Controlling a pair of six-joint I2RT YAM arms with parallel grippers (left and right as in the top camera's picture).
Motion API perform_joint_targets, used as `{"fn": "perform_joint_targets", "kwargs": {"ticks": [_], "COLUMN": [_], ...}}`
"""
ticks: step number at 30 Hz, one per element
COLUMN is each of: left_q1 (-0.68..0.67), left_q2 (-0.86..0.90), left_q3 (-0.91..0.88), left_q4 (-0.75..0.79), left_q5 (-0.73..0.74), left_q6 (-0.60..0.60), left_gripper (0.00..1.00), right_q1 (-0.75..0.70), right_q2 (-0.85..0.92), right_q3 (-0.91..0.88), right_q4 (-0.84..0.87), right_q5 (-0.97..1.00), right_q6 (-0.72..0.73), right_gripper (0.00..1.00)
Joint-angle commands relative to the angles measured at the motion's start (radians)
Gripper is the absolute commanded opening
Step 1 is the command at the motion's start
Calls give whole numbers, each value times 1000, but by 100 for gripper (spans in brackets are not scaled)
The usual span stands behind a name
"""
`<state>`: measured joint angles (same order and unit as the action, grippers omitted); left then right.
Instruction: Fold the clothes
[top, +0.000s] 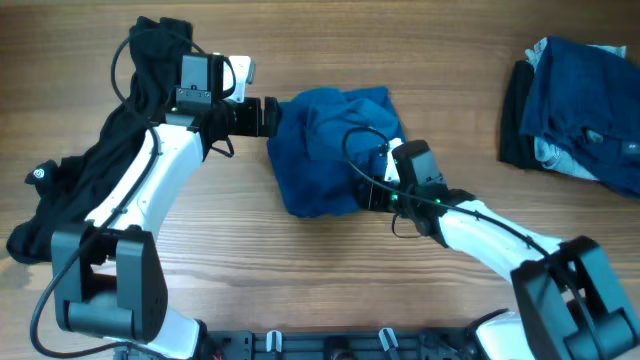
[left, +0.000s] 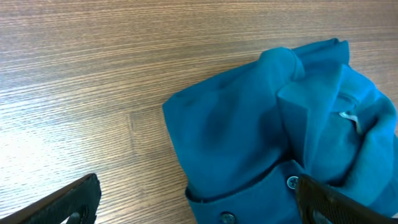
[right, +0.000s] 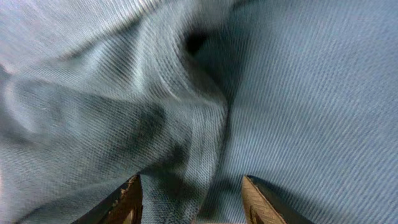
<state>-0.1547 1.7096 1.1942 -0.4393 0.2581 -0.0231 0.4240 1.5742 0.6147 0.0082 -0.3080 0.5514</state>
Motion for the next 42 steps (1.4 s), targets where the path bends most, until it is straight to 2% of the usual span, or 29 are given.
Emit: {"fn": "perform_joint_targets", "kwargs": {"ticks": [1,4,10,15,16,21,26,32,35,37,38,39,40,42], "left_q1": [6,6,6,6,6,6,6,6,6,6,6,6,6,6], "left_q2": [9,9,11,28,34,38,38,38,38,38,38,39,39,44], "left_q3": [-1,-1,-1,-1,-1,-1,-1,-1,-1,-1,-1,-1,-1,-1], "left_q4": [0,0,1,0,0,2,2,9,12,26,33,54,72,114], "left_q5": [-32,-32,-32,-32,-32,-32,-32,-37,-87,-92,-92,-92,-92,-91], "left_q6": [8,8,9,9,9,11,16,20,25,70,72,72,72,73], "left_gripper": [100,100,100,100,100,100,100,100,100,100,100,100,100,100], "right_q1": [5,5,7,21,19,-68,-200,-235,-235,-245,-251,-274,-298,-342], "right_q2": [27,27,27,26,24,-56,-152,-118,-72,-69,-69,-69,-69,-74], "right_q3": [-7,-7,-7,-7,-5,20,96,109,108,108,109,121,136,181], "right_q4": [7,6,35,55,50,-64,-272,-386,-410,-409,-410,-425,-448,-504], "right_q5": [-68,-94,-146,-137,-116,-106,-84,210,261,261,256,233,213,172], "right_q6": [-55,-97,-134,-154,-139,-93,-165,-201,-176,-153,-148,-148,-151,-165], "right_gripper": [50,47,31,6,4,4,4,4,5,4,17,64,83,95]}}
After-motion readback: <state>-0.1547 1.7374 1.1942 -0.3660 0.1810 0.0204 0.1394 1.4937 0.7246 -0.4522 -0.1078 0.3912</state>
